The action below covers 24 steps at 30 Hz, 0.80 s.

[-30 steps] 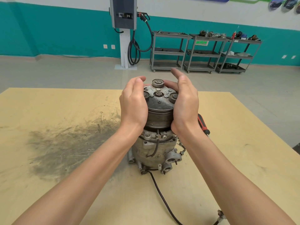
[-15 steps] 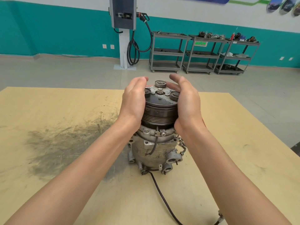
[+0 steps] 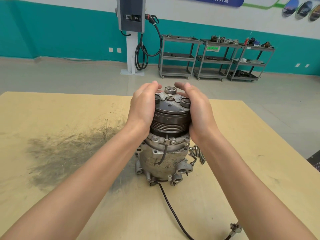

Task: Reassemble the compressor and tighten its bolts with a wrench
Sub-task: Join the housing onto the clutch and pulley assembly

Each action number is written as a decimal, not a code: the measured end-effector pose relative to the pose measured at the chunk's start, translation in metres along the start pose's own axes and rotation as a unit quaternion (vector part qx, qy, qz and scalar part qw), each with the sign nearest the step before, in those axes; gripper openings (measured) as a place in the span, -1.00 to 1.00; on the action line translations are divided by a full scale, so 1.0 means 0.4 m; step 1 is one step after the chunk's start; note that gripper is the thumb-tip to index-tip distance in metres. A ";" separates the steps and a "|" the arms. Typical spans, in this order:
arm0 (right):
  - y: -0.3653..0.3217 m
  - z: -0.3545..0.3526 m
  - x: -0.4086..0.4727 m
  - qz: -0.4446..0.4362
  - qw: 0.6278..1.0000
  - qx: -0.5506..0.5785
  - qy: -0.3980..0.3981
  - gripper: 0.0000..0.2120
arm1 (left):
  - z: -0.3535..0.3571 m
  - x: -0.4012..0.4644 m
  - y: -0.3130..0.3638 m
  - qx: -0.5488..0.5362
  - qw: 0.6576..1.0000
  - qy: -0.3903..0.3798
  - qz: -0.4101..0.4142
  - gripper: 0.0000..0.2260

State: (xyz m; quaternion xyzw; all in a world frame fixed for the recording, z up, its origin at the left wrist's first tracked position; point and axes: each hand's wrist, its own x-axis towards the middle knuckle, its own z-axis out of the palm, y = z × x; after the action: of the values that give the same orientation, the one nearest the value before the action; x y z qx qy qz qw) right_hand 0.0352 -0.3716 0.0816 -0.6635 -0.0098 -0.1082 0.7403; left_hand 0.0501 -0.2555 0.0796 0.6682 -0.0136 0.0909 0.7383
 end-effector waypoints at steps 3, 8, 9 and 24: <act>0.009 0.004 -0.005 -0.054 0.998 -0.013 0.012 -0.72 | 0.006 -0.004 -0.005 0.014 0.999 0.026 0.035 -0.71; 0.024 -0.007 -0.020 -0.128 0.992 0.002 0.017 -0.60 | 0.015 -0.024 -0.009 0.023 0.994 0.037 0.097 -0.64; 0.028 -0.009 -0.023 -0.136 0.990 0.010 0.019 -0.61 | 0.016 -0.026 -0.009 0.025 0.994 0.033 0.106 -0.64; 0.040 -0.013 -0.046 -0.179 0.984 0.002 0.013 -0.63 | 0.010 -0.041 -0.030 -0.002 0.985 0.018 0.169 -0.66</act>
State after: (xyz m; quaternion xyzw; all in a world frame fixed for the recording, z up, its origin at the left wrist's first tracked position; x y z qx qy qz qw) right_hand 0.0195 -0.3725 0.0625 -0.6481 -0.1185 -0.2475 0.7104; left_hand 0.0364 -0.2625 0.0658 0.6526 -0.1129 0.2267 0.7141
